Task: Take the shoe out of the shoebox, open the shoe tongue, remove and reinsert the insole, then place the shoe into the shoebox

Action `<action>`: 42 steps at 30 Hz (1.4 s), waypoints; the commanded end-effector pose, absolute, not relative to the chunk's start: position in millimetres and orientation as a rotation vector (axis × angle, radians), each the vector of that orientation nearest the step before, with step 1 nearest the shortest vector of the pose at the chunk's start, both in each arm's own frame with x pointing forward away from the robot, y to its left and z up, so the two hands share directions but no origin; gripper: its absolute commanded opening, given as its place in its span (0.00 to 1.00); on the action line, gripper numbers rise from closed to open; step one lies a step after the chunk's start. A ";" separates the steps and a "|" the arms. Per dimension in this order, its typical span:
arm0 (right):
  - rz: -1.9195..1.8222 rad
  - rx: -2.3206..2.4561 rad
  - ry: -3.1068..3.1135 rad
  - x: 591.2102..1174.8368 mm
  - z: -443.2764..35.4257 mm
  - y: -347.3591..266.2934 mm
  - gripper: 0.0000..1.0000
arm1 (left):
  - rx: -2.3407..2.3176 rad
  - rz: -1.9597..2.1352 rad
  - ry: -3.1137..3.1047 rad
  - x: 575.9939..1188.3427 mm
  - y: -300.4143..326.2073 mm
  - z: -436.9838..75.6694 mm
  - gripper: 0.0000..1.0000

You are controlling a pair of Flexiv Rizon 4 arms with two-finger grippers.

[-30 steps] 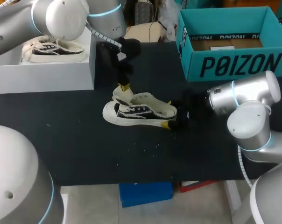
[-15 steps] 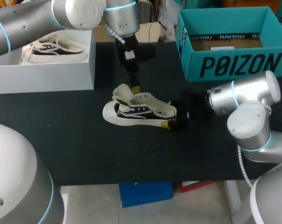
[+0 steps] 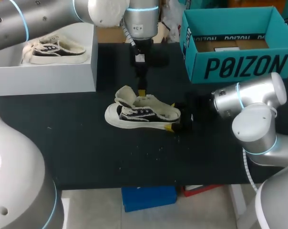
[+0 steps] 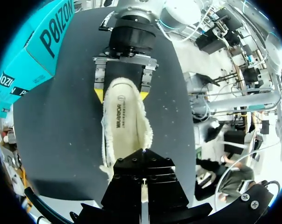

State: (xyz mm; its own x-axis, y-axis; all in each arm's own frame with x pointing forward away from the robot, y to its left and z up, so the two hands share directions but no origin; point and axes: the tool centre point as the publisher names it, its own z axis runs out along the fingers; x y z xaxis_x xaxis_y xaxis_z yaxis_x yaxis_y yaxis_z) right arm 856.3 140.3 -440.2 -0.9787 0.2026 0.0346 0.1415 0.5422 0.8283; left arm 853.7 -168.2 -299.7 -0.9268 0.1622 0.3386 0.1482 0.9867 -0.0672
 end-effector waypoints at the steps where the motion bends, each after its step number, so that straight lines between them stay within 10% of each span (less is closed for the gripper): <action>1: 1.442 0.303 2.702 857.1 -441.6 140.6 0.00 | -0.240 0.143 -2.844 856.1 -169.0 -303.0 0.00; 42: 1.442 0.303 2.702 857.1 -441.6 140.6 0.00 | -0.300 0.236 -2.778 836.3 -192.7 -389.6 0.00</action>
State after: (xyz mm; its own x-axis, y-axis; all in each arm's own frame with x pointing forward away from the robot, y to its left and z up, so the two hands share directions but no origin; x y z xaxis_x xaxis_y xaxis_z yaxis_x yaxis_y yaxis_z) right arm 856.3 140.3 -440.3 -0.9786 0.2026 0.0346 0.1416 0.5421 0.8283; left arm 845.6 -195.6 -386.5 -0.9136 0.2397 0.3285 0.1828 0.9637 -0.1946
